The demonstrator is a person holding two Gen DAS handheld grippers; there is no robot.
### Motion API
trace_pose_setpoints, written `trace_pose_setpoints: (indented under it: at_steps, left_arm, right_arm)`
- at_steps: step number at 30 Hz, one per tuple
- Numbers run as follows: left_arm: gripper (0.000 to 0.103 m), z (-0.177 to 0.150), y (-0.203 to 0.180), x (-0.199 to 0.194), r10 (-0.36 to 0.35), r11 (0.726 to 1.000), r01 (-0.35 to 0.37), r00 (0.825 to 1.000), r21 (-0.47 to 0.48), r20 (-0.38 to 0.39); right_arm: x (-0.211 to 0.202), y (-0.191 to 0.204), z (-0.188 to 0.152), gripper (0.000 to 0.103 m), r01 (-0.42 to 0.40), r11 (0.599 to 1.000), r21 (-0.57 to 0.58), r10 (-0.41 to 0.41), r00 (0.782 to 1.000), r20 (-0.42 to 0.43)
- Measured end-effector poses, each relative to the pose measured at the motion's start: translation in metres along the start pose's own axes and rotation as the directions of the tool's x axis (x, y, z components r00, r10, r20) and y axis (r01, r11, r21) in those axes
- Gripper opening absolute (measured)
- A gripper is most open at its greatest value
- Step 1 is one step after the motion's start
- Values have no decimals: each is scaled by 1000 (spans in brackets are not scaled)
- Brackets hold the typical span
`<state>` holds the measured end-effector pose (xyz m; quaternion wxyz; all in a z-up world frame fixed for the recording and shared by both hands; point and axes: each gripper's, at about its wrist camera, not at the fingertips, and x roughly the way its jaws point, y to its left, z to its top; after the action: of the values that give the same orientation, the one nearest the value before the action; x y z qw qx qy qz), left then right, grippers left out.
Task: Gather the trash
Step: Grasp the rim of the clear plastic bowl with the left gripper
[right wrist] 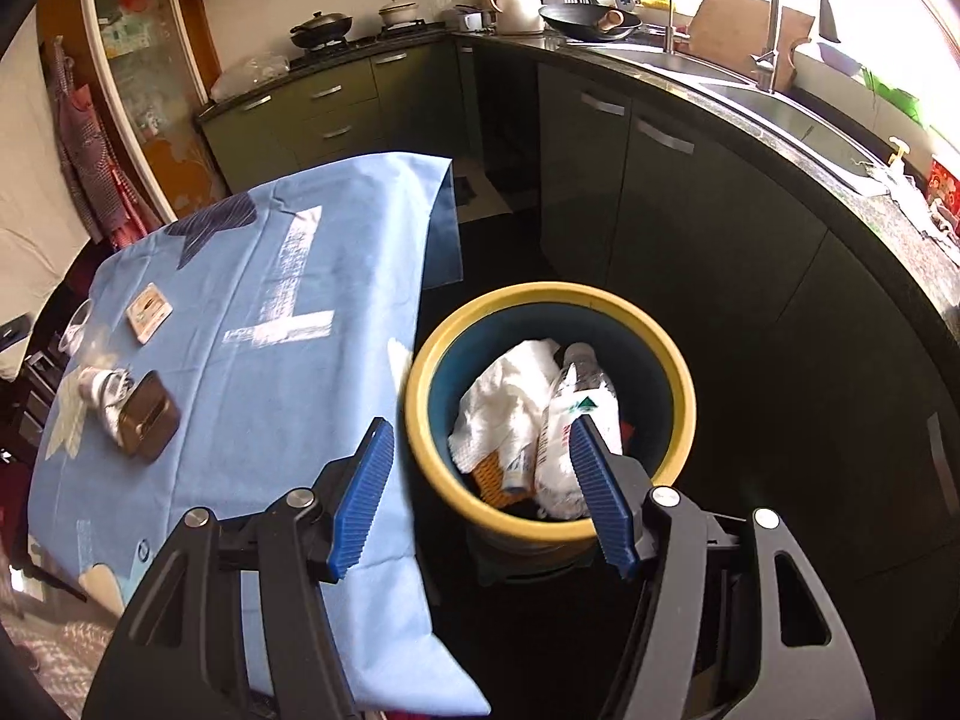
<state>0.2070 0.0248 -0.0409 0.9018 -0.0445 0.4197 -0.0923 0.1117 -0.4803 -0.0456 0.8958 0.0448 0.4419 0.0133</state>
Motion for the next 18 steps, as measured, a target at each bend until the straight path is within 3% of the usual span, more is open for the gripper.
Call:
trace_pose_setpoints:
  at_steps: [5,9,13,15,17,18]
  left_arm:
    - [95,13,8,33,10,999,-12,998,-32,-60]
    - [74,13,7,50,-19,999,15,992,-40,-124]
    - [70,13,8,59,-9,999,4,989,-35,-150]
    - [61,14,8,62,-7,999,2,987,-32,-161]
    - [40,14,10,68,2,999,-9,981,-34,-192]
    - [35,14,11,71,3,999,-11,978,-36,-208]
  right_arm:
    - [-4,5,-3,62,-35,999,-3,35,999,8]
    - [-3,8,-3,62,-50,999,-10,50,999,5]
    - [-1,10,-3,62,-59,998,-13,59,998,0]
    - [1,10,-3,62,-61,998,-14,61,998,-4]
    - [2,11,-2,62,-64,998,-15,64,998,-8]
    - [3,11,-3,62,-65,998,-15,65,998,-10]
